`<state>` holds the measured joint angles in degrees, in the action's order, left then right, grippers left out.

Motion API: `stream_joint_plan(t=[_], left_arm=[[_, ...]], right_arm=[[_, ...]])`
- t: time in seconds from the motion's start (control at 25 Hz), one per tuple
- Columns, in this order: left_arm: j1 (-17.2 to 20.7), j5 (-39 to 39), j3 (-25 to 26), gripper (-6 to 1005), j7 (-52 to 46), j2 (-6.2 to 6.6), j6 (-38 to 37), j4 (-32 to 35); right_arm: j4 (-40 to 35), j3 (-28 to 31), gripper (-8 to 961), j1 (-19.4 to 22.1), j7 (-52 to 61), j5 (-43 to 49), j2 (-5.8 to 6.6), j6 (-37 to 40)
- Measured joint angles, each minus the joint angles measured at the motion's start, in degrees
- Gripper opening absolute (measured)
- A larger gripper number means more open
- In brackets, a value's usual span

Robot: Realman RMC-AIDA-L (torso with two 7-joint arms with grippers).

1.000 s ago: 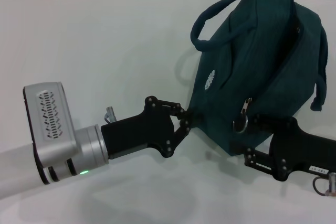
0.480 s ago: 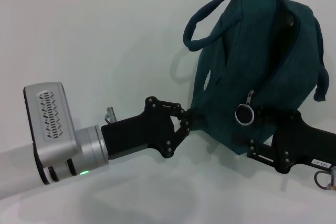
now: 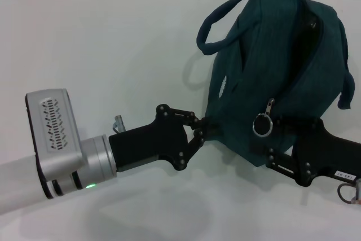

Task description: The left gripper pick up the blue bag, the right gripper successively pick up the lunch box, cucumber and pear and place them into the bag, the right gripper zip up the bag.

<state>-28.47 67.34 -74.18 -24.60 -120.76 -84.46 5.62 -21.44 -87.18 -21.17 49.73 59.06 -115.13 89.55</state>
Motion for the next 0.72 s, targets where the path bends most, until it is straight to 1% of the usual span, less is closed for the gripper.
stream_joint_plan(t=[0.24,0.52,0.68,0.72], left_arm=[[0.0,-0.1,0.0,53,0.1,0.0,0.0,0.0],[-0.1,-0.3,0.0,51,0.1,0.0,0.1,0.0],[-0.4,-0.4,0.0,52,0.2,0.0,0.2,0.0],[-0.5,-0.4,0.0,52,0.2,0.0,0.4,0.0]], right_arm=[[0.0,0.0,409,-0.1,-0.1,0.0,0.0,0.1],[0.0,0.0,331,-0.2,-2.7,-0.2,-0.07,0.1],[0.0,-0.1,286,-0.1,-4.5,-1.9,-0.21,0.2],[0.0,-0.1,241,-0.1,-4.9,-2.3,-0.22,0.4]])
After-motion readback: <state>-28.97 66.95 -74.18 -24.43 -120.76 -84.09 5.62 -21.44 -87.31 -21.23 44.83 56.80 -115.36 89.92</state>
